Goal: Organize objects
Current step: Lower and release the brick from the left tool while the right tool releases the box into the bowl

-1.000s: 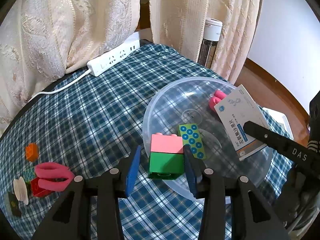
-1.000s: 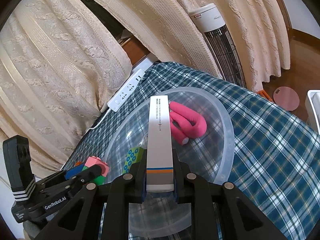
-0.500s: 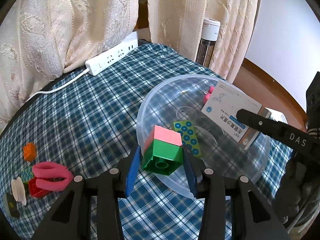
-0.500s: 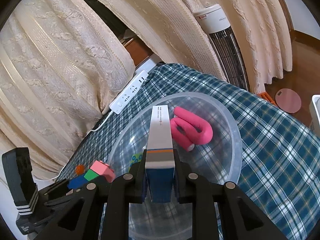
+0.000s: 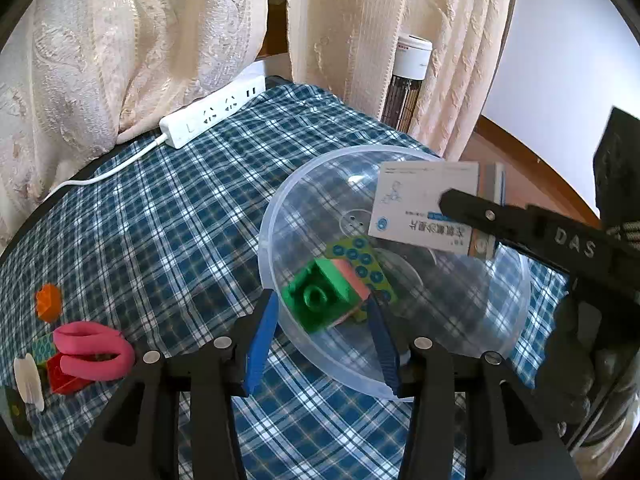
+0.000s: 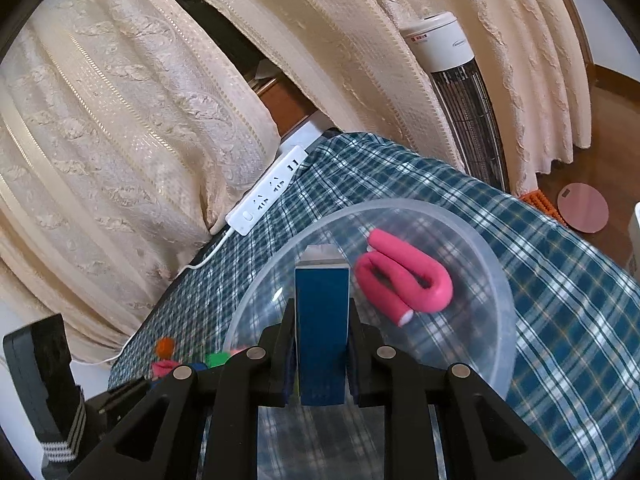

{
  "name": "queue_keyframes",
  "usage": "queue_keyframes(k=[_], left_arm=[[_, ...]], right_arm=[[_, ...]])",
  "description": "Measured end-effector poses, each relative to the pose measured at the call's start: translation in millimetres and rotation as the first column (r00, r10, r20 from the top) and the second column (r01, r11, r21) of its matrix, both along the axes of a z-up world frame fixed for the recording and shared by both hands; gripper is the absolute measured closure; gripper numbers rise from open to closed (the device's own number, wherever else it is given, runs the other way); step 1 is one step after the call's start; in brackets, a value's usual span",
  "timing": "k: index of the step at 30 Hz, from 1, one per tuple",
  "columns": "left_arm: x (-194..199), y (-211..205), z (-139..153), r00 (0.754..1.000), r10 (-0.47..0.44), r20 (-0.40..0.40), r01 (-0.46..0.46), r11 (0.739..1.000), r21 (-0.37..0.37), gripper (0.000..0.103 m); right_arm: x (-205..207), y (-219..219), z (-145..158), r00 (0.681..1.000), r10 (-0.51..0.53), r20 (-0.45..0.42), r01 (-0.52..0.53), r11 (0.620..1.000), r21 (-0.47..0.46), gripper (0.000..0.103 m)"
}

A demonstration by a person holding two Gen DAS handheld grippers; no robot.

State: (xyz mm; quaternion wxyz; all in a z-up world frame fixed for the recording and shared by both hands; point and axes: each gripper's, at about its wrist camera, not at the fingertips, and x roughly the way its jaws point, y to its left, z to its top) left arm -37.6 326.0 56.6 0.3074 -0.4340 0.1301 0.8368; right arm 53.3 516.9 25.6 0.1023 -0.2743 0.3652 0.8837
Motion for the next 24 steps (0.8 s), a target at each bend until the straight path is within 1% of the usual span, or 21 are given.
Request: queue_keyframes(k=[7, 13, 15, 16, 17, 18, 20, 22, 24], left_arm=[[0.0, -3.2, -1.2, 1.0, 0.011, 0.008, -0.011, 1.0, 0.0, 0.055], [1.4, -8.5, -0.1, 1.0, 0.015, 0.011, -0.015, 1.0, 0.004, 0.055], [2.6, -11.0, 1.5, 1.0, 0.017, 0.01, -0.017, 1.0, 0.007, 0.055], [2.6, -12.0, 1.9, 1.0, 0.018, 0.01, -0.018, 1.0, 0.009, 0.055], [3.8, -13.0, 2.6, 1.0, 0.019, 0.009, -0.019, 1.0, 0.01, 0.055], [4.6, -13.9, 3.1, 1.0, 0.021, 0.009, -0.021, 1.0, 0.011, 0.055], [5.4, -15.4, 3.7, 1.0, 0.023, 0.01, -0.023, 1.0, 0.011, 0.055], [6.2, -16.3, 4.5, 1.0, 0.024, 0.01, -0.024, 1.0, 0.012, 0.055], [6.9, -17.0, 5.1, 1.0, 0.025, 0.009, -0.025, 1.0, 0.013, 0.055]], right_arm=[[-12.7, 2.2, -7.8, 1.0, 0.015, 0.025, -0.014, 0.999, -0.043, 0.08], [-14.0, 1.0, -8.5, 0.999, 0.004, 0.035, -0.002, 0.999, -0.049, 0.08], [-11.9, 1.0, -8.8, 0.998, -0.019, 0.06, 0.022, 0.999, -0.043, 0.074], [-10.1, 1.1, -8.7, 0.997, -0.027, 0.067, 0.03, 0.999, -0.04, 0.064], [-7.5, -0.1, -7.4, 0.998, -0.023, 0.056, 0.025, 0.999, -0.041, 0.058], [-5.2, -2.9, -4.2, 0.999, -0.016, 0.05, 0.018, 0.999, -0.031, 0.055], [-0.1, -8.7, 2.4, 0.999, -0.019, 0.039, 0.018, 1.0, 0.002, 0.042], [4.0, -13.8, 6.9, 0.999, -0.018, 0.037, 0.016, 0.999, 0.03, 0.039], [6.4, -16.5, 6.7, 0.999, 0.003, 0.04, -0.004, 1.0, 0.02, 0.038]])
